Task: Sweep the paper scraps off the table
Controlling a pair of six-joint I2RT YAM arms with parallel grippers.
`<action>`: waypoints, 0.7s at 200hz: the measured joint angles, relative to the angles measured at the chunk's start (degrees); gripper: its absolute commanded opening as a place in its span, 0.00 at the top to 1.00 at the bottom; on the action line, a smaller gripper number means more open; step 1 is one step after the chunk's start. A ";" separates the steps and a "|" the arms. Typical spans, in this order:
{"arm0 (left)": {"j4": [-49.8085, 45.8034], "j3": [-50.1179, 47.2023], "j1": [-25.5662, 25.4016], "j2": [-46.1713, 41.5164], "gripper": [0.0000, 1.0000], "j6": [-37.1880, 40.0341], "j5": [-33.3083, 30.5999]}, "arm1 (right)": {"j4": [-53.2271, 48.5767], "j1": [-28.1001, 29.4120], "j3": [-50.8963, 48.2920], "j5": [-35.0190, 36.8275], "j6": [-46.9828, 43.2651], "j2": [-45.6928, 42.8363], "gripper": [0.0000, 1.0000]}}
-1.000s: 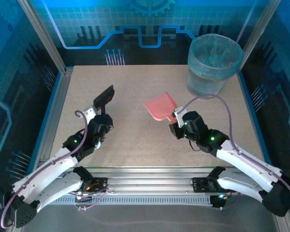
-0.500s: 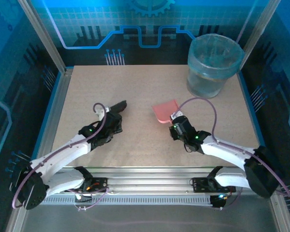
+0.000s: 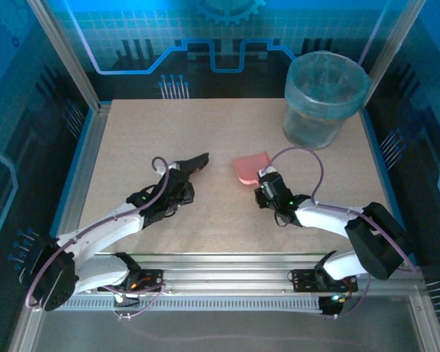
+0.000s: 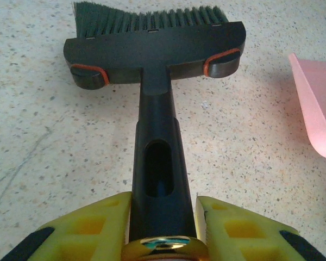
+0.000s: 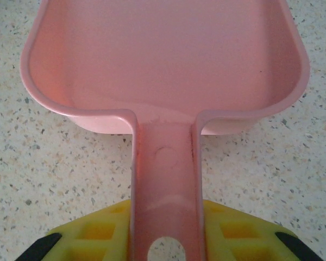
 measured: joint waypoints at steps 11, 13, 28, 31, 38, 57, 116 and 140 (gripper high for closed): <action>1.25 0.04 -0.26 1.66 0.83 0.52 0.59 | 0.90 -0.26 0.00 -0.24 0.17 1.05 0.71; 1.38 0.07 -0.31 1.88 0.83 0.59 0.68 | 1.03 -0.35 0.02 -0.31 0.24 1.31 0.71; 2.40 0.31 -0.98 4.22 0.83 1.51 1.62 | 1.84 -0.70 0.13 -0.90 0.42 3.04 0.71; 2.58 0.39 -1.11 4.72 0.83 1.70 1.81 | 1.95 -0.74 0.20 -1.05 0.46 3.43 0.70; 2.75 0.68 -1.49 5.81 0.83 2.03 2.23 | 1.97 -0.81 0.44 -1.14 0.50 4.24 0.68; 3.23 1.57 -2.12 8.28 0.82 3.13 2.80 | 2.16 -0.83 1.46 -1.11 0.63 6.36 0.65; 4.33 2.75 -2.40 13.31 0.71 4.92 5.16 | 2.86 -0.83 2.71 -1.05 1.84 8.24 0.33; 4.59 2.82 -2.40 13.62 0.68 4.92 5.75 | 2.84 -0.83 2.21 -0.92 2.82 6.58 0.20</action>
